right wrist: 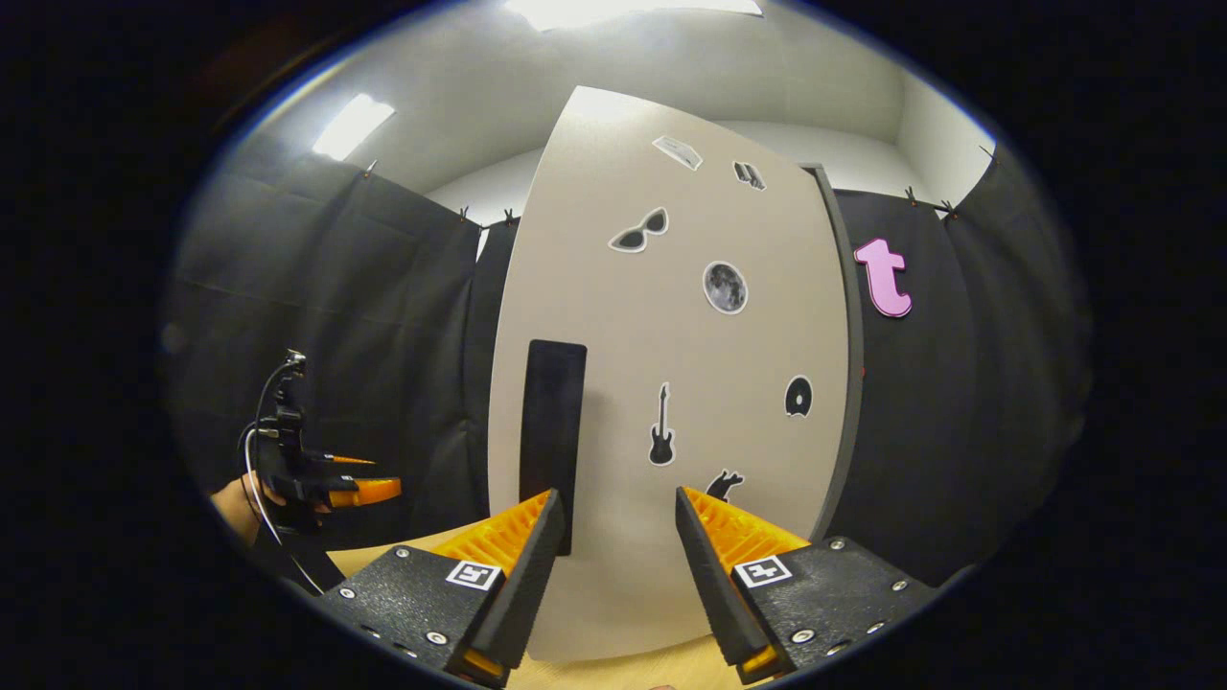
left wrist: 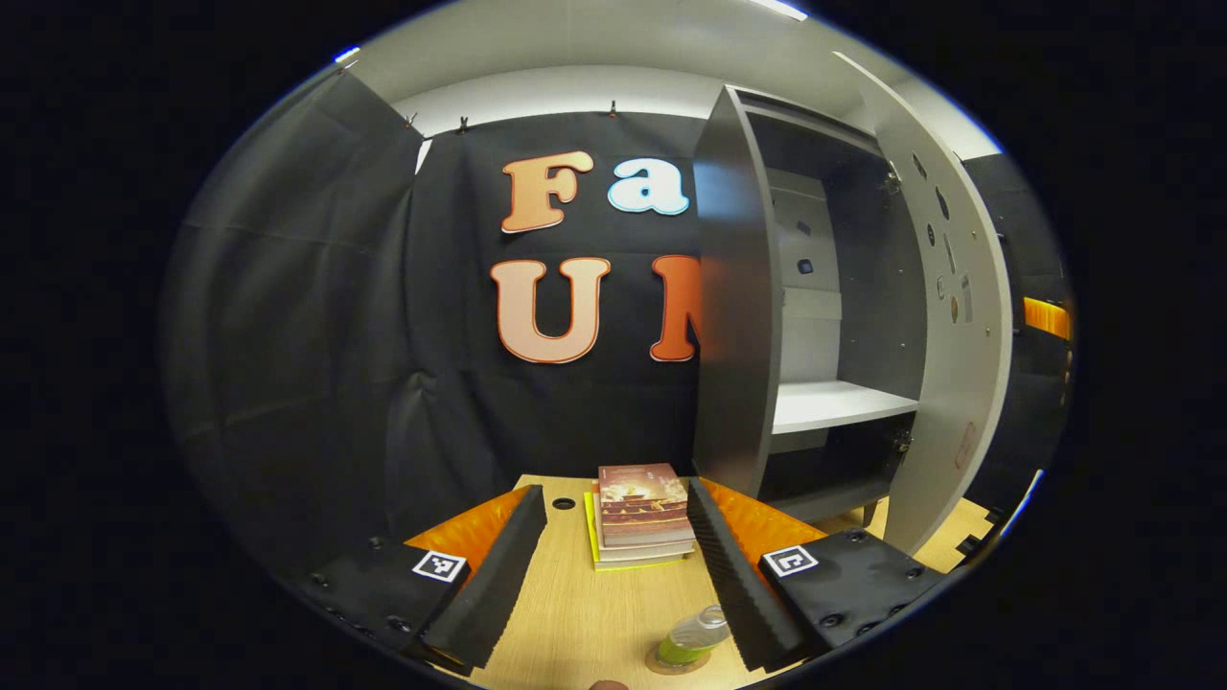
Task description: Open the cabinet door with the right hand, grasp the bottle in the cabinet with the left hand and place it on the coaster, then close the cabinet door with the right hand.
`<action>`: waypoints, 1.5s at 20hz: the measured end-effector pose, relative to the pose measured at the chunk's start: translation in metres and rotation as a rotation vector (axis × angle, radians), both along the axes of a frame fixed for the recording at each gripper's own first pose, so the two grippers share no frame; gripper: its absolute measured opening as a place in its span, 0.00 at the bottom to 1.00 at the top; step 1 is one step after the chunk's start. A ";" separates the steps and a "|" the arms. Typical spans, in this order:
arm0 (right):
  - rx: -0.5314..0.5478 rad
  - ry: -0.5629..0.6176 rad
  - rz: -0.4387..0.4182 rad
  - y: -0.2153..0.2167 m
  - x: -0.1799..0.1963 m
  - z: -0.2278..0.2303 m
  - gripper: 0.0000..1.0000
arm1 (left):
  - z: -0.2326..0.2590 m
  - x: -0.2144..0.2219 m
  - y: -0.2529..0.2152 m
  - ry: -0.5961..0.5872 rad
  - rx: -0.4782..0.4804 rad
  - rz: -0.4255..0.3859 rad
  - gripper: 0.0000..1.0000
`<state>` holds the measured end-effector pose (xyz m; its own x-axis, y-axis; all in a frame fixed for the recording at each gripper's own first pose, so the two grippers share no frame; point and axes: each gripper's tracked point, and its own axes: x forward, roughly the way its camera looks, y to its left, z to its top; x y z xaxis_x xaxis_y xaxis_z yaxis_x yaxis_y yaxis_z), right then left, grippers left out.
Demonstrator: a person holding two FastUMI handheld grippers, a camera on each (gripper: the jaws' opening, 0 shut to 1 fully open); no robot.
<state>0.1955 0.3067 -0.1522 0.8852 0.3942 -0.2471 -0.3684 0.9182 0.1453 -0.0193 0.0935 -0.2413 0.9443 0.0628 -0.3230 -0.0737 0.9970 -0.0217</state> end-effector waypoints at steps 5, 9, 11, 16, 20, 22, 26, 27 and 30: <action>0.045 0.070 0.035 0.024 0.020 -0.029 0.75 | -0.013 -0.003 0.042 0.012 0.000 0.063 0.97; 0.034 0.035 0.018 0.051 0.036 -0.018 0.75 | -0.017 -0.009 0.068 0.006 0.007 0.097 0.97; -0.002 0.012 0.002 0.053 0.035 -0.014 0.74 | -0.017 -0.011 0.078 0.001 0.009 0.105 0.97; -0.042 -0.001 -0.038 0.062 0.050 -0.020 0.78 | -0.020 -0.005 0.091 -0.013 0.014 0.114 0.96; 0.016 0.051 -0.066 0.065 0.071 -0.028 0.74 | -0.022 0.000 0.093 -0.018 0.013 0.103 0.96; 0.022 0.057 -0.076 0.064 0.084 -0.035 0.74 | -0.023 0.003 0.093 -0.018 0.014 0.097 0.97; 0.006 0.055 -0.096 0.067 0.091 -0.039 0.75 | -0.019 0.013 0.088 -0.030 0.008 0.093 0.96; 0.001 0.059 -0.100 0.068 0.093 -0.040 0.75 | -0.017 0.017 0.084 -0.034 0.002 0.087 0.97; -0.013 0.072 -0.115 0.069 0.098 -0.042 0.75 | -0.006 0.027 0.066 -0.043 -0.010 0.073 0.95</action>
<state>0.2932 0.3754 -0.1941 0.9041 0.2872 -0.3163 -0.2494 0.9559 0.1550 0.0080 0.1595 -0.2472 0.9503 0.1295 -0.2833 -0.1454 0.9887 -0.0359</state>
